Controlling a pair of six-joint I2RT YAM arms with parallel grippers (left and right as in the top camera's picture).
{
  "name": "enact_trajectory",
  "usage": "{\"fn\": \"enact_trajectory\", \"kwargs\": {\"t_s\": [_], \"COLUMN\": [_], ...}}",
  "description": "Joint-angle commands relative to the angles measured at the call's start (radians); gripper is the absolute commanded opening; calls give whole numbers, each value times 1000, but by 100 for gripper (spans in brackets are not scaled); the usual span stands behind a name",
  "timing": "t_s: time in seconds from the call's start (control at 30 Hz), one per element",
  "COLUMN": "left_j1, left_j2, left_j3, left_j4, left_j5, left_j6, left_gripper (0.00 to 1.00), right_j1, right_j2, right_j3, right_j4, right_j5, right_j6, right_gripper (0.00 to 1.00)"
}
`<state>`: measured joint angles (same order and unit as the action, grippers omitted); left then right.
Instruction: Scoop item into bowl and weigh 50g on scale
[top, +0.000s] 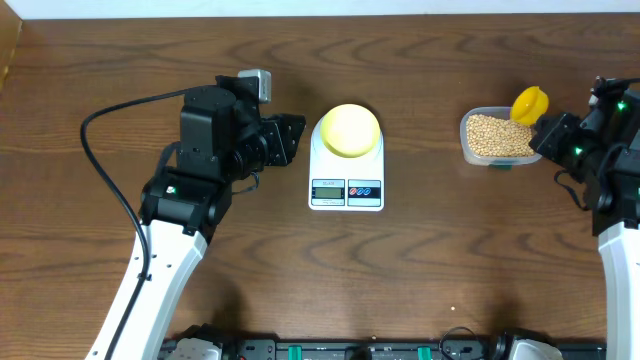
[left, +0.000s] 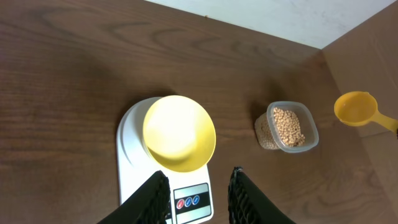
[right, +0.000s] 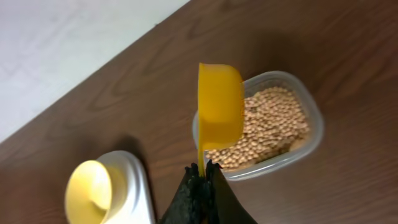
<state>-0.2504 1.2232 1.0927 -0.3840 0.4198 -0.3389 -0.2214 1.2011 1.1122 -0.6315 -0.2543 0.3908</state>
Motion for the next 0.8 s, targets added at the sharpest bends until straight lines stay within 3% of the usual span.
{"fn": "enact_trajectory", "kwargs": {"t_s": [0.0,0.4,0.53,0.6,0.77], "left_j1": [3,2,2,2,2], "left_j2": [5,5,5,5,5], "left_j3": [13,13,13,13,32], "left_j4": [-1,-5,-8,-8,-48], "left_j5": [-2,-2,-2,-2,-23], "left_j6": [13,-40,-39,-39,-39], "left_gripper": [33,26,19,8,7], "right_j1": [-5,-4,-3,3,7], "right_j2": [-11,-11,-12,-12,-12], "right_j3": [-25,-125,-126,-126,-119], "right_j4": [-1,18,15,27,45], "right_j5": [108,163,155,150,88], "right_j6": [-40,-41,-40,-41,-40], "right_gripper": [1,1,1,1,1]}}
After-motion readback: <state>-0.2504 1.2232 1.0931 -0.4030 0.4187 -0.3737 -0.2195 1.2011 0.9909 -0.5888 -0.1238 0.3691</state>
